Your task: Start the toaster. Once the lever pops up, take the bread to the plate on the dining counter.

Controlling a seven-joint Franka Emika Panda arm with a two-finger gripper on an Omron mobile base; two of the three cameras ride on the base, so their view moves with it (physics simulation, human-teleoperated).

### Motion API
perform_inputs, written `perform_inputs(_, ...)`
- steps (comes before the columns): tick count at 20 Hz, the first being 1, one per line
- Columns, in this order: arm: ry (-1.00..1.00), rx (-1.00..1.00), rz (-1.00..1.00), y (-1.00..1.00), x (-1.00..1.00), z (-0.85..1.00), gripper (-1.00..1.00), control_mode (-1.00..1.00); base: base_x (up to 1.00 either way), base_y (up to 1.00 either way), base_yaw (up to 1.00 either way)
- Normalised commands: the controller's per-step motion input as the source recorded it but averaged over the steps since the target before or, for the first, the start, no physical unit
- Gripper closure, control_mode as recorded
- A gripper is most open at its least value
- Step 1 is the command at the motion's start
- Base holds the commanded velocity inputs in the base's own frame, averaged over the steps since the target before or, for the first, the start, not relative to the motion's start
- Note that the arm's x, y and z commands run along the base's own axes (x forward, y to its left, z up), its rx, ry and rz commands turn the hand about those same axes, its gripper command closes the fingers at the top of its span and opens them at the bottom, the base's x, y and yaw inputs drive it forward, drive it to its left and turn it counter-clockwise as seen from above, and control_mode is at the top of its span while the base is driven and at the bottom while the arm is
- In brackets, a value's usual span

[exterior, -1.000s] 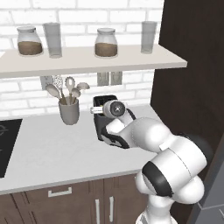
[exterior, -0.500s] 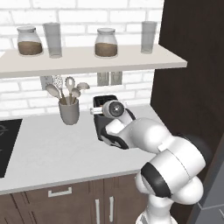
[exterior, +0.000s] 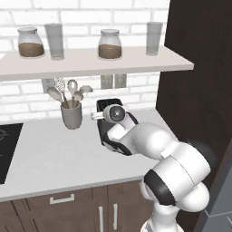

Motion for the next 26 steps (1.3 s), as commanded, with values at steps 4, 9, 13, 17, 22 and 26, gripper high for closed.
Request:
perform_inputs(4, 0.00, 0.00, 0.01, 0.00, 0.00, 0.00, -1.00, -1.00, 0.00, 0.00, 0.00)
perform_inputs(9, 0.00, 0.00, 0.00, 0.00, 0.00, 0.00, -1.00, -1.00, 0.00, 0.00, 0.00)
perform_inputs(13, 0.02, 0.00, 0.03, -0.06, 0.00, 0.00, -1.00, -1.00, 0.00, 0.00, 0.00)
perform_inputs(17, 0.01, 0.00, 0.01, -0.04, 0.00, 0.00, -1.00, -1.00, 0.00, 0.00, 0.00)
perform_inputs(22, 0.00, 0.00, 0.00, -0.03, 0.00, 0.00, -1.00, -1.00, 0.00, 0.00, 0.00)
perform_inputs(26, 0.00, 0.00, 0.00, -0.01, 0.00, 0.00, -1.00, -1.00, 0.00, 0.00, 0.00)
